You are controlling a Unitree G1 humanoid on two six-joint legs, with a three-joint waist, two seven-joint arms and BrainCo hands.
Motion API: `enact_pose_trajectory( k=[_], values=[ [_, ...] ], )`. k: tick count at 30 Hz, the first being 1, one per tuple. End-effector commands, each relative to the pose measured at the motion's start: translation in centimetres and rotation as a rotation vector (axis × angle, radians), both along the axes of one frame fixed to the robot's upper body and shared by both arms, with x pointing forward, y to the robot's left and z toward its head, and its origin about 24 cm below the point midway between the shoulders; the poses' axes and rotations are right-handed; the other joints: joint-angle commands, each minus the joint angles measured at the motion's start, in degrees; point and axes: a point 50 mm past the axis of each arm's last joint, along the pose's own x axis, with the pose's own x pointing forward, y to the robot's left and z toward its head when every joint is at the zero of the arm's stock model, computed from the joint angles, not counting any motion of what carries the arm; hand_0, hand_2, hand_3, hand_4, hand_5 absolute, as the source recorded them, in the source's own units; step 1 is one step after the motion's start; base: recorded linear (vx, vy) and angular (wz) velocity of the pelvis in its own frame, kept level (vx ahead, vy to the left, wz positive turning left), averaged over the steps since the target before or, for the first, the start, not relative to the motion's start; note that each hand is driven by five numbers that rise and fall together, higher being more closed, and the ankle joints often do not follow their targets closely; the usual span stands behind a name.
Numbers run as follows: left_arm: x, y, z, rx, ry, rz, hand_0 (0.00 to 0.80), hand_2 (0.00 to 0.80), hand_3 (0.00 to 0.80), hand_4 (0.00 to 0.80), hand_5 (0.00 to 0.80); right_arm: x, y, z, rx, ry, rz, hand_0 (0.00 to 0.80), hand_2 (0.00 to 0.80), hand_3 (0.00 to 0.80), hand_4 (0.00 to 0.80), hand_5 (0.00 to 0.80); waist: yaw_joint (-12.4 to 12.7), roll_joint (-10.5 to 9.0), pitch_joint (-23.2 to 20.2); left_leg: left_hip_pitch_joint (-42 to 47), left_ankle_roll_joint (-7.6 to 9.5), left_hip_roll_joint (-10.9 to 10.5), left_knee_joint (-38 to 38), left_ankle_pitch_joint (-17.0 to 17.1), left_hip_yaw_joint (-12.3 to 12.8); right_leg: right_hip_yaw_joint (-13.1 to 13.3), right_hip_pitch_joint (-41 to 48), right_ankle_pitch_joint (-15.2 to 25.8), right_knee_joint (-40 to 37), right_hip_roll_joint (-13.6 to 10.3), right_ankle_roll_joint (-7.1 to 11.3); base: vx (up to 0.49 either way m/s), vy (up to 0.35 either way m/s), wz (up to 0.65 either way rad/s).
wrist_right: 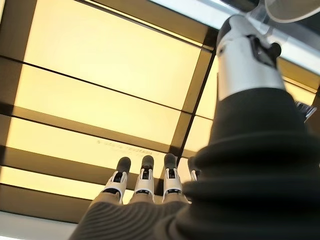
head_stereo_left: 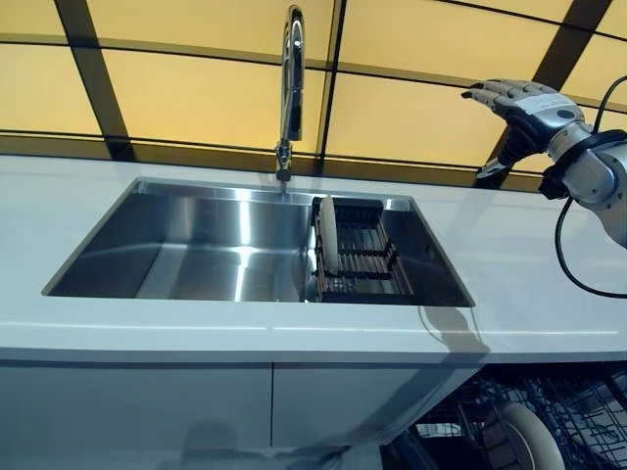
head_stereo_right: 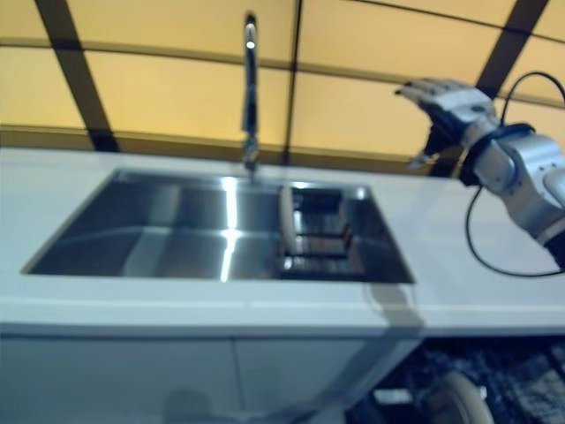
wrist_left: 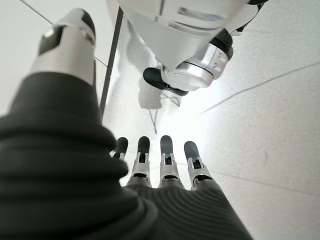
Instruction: Take plates into dishwasher
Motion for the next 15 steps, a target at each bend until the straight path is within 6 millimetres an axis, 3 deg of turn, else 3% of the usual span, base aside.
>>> enact_pose_trajectory(
  k=[1,15],
  values=[
    [0.1,1.0,0.3,0.011,0.006,0.013,0.000,0.000,0.000,0.000,0.000,-0.3,1.4,3.7,-0.079,-0.127,0.013,0.000,0.000,0.000,0.000,0.000,2.36,-2.23,0.42,3.91,-4.06,3.10,-0.14,-4.61,3.09,-0.74,-3.61,6.61,-0.17,-4.15,7.33,0.007,-0.005,0.10],
    [1.9,1.9,1.0,0.037,-0.066,0.031,0.000,0.000,0.000,0.000,0.000,-0.6,4.5,4.2,-0.352,-0.286,0.072,0.000,0.000,0.000,0.000,0.000,3.52,-3.45,5.53,-0.38,-3.90,3.32,-0.14,-3.53,1.13,-1.28,-7.15,7.33,-0.17,-3.32,7.19,-0.051,-0.029,0.14]
  ],
)
